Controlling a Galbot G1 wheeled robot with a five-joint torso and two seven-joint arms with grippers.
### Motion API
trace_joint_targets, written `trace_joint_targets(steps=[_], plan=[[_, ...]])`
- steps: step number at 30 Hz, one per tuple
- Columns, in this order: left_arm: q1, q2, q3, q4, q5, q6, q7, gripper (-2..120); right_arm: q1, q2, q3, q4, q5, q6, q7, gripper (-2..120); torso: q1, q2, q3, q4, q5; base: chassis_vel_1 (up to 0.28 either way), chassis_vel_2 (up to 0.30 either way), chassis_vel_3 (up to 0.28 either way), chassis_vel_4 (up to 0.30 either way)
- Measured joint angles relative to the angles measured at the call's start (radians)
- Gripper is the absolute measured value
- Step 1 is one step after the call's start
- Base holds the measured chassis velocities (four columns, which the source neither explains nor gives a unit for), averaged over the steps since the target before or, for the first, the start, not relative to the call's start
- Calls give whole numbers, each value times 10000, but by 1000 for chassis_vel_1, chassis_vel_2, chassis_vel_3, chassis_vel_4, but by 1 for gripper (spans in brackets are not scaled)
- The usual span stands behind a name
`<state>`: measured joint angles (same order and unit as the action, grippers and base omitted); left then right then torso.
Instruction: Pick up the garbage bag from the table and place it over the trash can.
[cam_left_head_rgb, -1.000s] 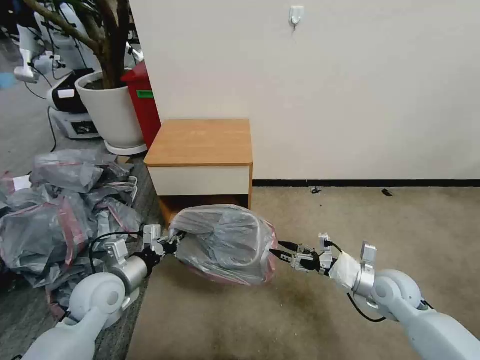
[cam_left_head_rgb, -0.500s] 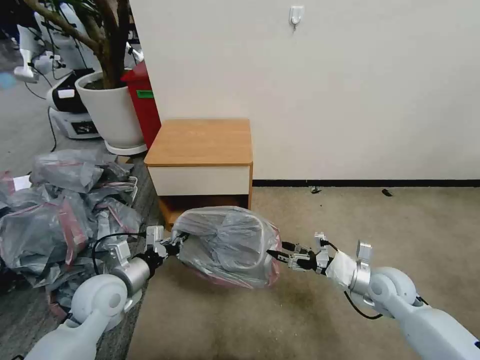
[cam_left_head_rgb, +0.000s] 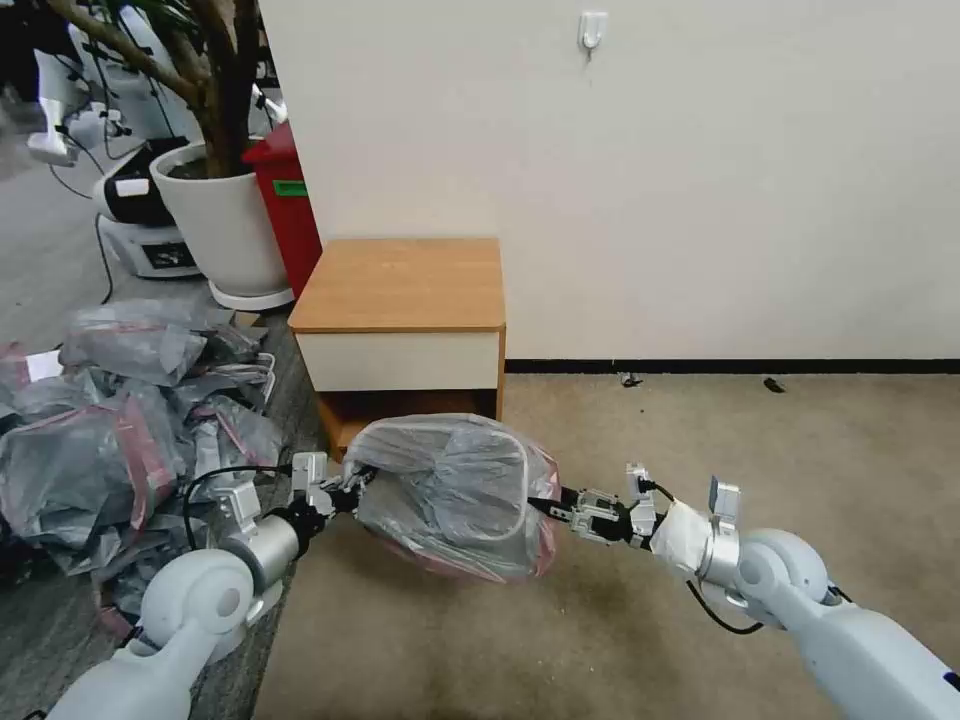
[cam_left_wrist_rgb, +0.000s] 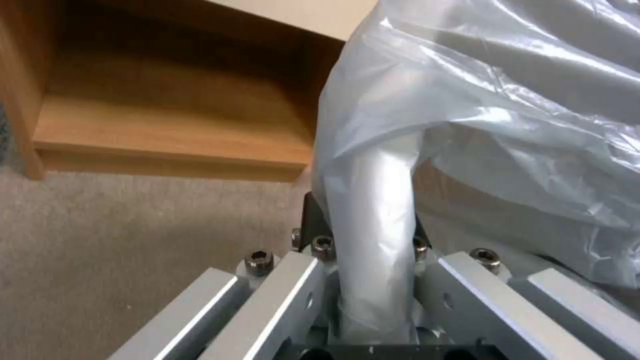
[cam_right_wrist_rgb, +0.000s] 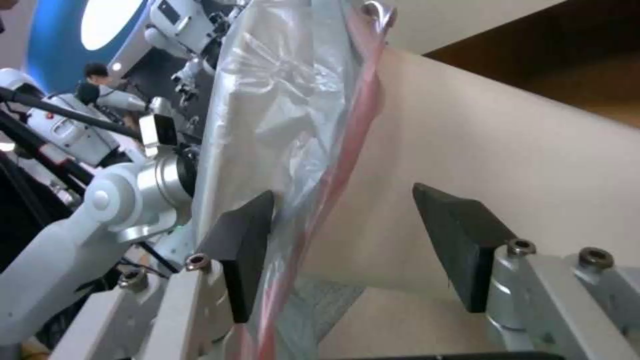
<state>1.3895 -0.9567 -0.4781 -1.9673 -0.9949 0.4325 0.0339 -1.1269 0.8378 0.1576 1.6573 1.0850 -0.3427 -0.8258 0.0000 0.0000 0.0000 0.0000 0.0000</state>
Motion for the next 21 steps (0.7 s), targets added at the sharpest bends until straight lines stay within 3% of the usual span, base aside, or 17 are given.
trace_joint_targets(steps=[7, 11, 21], plan=[[27, 3, -7, -20, 37, -4, -17, 2, 236, 8, -227, -166, 8, -5, -74, 50, 0, 1, 0, 0, 0, 0, 0, 0, 0], [13, 11, -11, -17, 44, -5, -22, 2, 350, 26, -341, -227, 11, -5, -167, 32, 0, 0, 0, 1, 0, 0, 0, 0, 0], [-114, -9, 112, 53, 64, -6, -31, 2, 465, 45, -395, -304, 3, 42, -327, 0, 0, 0, 0, 0, 0, 0, 0, 0, 0]])
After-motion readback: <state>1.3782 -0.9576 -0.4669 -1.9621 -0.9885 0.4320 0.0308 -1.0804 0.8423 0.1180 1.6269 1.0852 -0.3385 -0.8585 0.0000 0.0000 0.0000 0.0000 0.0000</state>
